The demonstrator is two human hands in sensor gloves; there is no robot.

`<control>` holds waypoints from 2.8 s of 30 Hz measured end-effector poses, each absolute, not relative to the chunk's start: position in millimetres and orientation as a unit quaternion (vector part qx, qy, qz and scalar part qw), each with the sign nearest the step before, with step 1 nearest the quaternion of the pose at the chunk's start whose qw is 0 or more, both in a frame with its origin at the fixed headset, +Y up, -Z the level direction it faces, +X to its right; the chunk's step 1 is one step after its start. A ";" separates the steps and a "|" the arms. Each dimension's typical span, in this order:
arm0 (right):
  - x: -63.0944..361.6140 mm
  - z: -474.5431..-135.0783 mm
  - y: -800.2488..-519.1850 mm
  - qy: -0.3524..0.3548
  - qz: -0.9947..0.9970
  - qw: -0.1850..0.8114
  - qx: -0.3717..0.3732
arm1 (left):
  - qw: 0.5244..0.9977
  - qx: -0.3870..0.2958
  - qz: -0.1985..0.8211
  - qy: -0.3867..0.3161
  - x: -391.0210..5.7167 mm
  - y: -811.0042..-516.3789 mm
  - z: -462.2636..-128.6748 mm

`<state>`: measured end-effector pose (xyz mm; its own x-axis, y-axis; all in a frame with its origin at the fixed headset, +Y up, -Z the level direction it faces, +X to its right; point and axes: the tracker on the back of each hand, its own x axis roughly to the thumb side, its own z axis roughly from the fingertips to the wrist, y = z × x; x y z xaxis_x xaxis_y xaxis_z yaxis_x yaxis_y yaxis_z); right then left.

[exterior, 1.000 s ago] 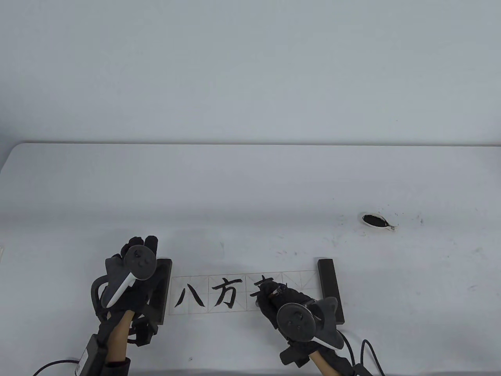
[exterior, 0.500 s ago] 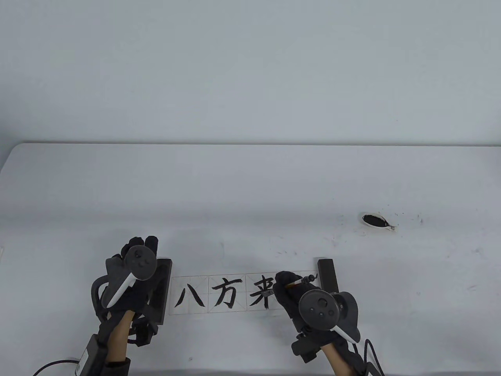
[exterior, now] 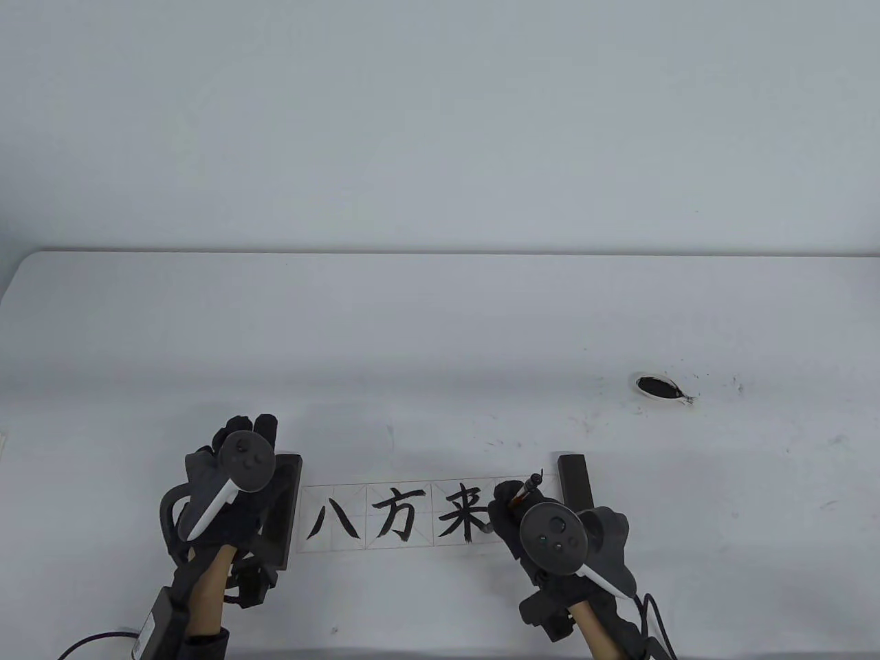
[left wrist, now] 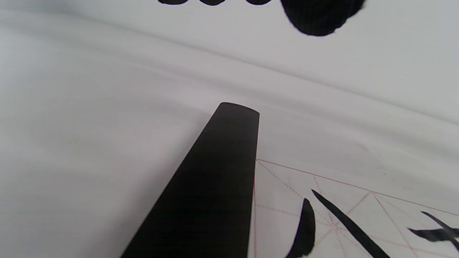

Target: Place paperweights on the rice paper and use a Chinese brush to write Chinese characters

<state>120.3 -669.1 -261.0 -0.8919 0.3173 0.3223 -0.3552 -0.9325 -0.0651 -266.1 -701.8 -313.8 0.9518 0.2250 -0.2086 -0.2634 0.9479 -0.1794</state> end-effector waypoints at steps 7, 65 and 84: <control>135.9 -254.5 -650.4 -0.061 0.971 0.183 0.138 | 0.983 -0.102 0.123 0.095 -266.4 -700.7 -313.3; 176.0 -262.8 -684.0 -0.185 0.947 0.232 0.124 | 0.983 -0.108 0.114 0.095 -263.4 -703.4 -313.7; 179.7 -270.4 -688.1 -0.143 0.955 0.232 0.115 | 0.983 -0.110 0.111 0.093 -262.7 -704.4 -314.0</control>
